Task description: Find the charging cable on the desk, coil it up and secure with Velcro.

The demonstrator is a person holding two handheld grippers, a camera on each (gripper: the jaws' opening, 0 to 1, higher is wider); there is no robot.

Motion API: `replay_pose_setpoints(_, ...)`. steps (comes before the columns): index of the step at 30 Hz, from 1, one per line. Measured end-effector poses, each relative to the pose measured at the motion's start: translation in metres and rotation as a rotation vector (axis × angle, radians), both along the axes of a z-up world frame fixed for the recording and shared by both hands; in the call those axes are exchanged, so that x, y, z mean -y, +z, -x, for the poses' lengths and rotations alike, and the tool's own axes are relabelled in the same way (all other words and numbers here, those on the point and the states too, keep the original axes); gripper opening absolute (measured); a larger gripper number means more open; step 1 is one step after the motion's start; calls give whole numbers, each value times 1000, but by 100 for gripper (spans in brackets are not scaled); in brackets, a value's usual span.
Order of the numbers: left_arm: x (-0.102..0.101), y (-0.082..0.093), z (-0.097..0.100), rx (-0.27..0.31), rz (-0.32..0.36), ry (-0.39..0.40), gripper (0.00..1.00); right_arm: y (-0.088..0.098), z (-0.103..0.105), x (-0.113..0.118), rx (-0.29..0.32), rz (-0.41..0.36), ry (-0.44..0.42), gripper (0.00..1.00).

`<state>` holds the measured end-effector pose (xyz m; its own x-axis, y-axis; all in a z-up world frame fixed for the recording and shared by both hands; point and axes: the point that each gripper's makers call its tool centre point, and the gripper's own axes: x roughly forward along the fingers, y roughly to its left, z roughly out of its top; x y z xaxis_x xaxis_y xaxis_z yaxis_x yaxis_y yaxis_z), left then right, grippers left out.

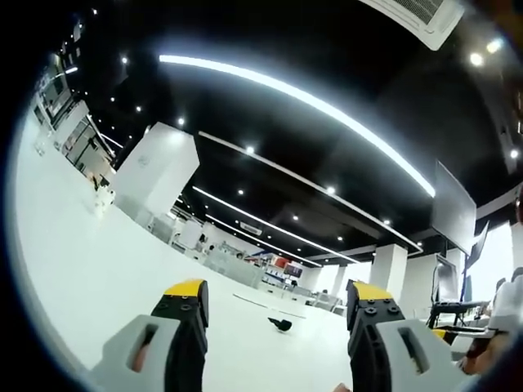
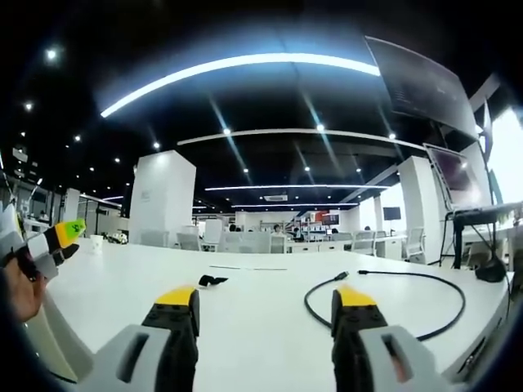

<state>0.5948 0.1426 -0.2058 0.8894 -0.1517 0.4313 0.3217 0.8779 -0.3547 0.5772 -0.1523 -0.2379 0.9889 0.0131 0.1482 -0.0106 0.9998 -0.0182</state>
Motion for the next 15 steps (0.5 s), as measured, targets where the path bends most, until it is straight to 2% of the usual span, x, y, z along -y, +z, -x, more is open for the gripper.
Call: replay_pose_setpoints(15, 2, -5, -1, -18, -9, -2, 68, -1, 3, 3, -1, -12, -9, 65)
